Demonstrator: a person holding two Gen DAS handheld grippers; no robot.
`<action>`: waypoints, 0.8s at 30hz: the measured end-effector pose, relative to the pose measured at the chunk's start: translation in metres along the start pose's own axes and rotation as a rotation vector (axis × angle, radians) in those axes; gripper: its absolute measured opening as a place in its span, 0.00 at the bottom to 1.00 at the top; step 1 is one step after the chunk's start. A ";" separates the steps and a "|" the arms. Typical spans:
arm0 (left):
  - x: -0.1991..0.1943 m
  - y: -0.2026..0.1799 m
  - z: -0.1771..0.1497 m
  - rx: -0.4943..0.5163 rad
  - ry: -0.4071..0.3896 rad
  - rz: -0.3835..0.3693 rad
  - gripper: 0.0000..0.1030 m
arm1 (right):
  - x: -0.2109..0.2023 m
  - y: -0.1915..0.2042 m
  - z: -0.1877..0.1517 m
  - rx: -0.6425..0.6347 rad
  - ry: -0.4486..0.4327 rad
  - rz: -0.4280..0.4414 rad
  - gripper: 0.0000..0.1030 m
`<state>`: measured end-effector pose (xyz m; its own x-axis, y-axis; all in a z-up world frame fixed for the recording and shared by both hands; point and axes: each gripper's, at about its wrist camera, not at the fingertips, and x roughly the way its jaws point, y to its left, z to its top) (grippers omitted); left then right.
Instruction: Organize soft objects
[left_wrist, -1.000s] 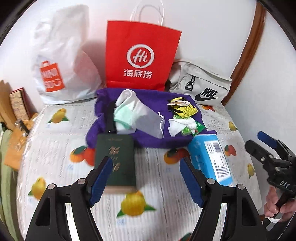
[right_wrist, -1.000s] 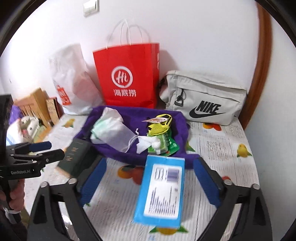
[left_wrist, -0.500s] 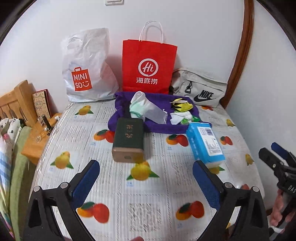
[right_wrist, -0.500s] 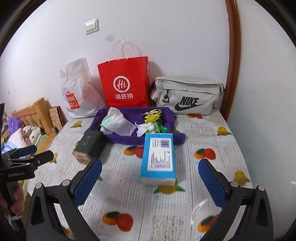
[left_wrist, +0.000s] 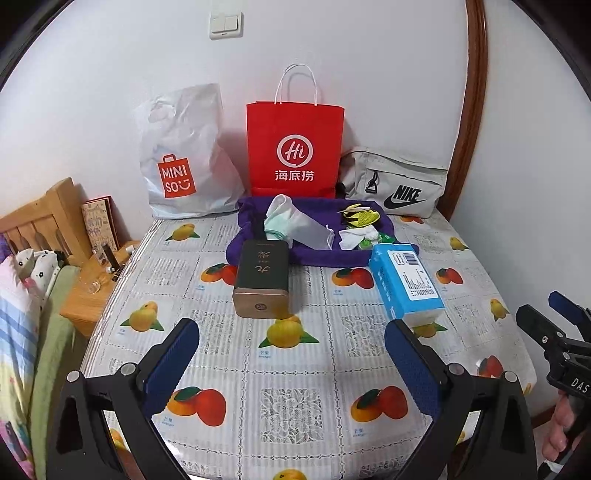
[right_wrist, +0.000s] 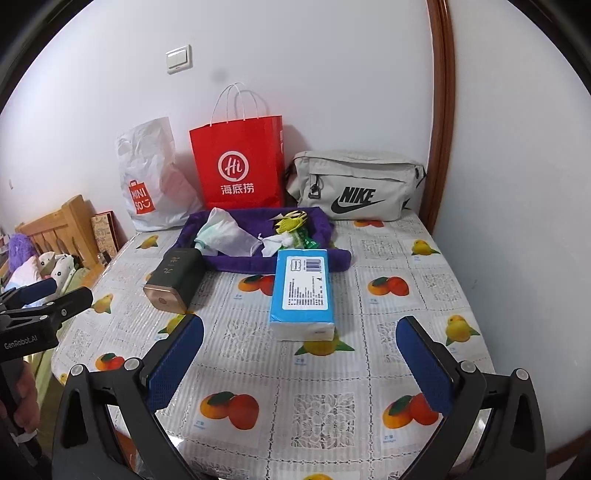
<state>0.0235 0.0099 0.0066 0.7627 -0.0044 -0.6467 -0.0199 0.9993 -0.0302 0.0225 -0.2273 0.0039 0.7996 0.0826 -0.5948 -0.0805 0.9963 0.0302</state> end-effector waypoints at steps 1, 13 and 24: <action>-0.002 -0.001 -0.001 0.004 -0.003 0.001 0.99 | 0.000 -0.001 -0.001 -0.001 0.001 0.004 1.00; -0.007 -0.008 -0.006 0.017 -0.002 0.014 0.99 | -0.005 -0.005 -0.006 0.015 -0.003 0.015 0.99; -0.009 -0.007 -0.007 0.018 -0.007 0.013 0.99 | -0.010 -0.003 -0.008 0.008 -0.013 0.025 0.99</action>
<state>0.0122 0.0029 0.0073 0.7667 0.0091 -0.6420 -0.0185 0.9998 -0.0078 0.0094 -0.2316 0.0033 0.8054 0.1074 -0.5830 -0.0955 0.9941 0.0512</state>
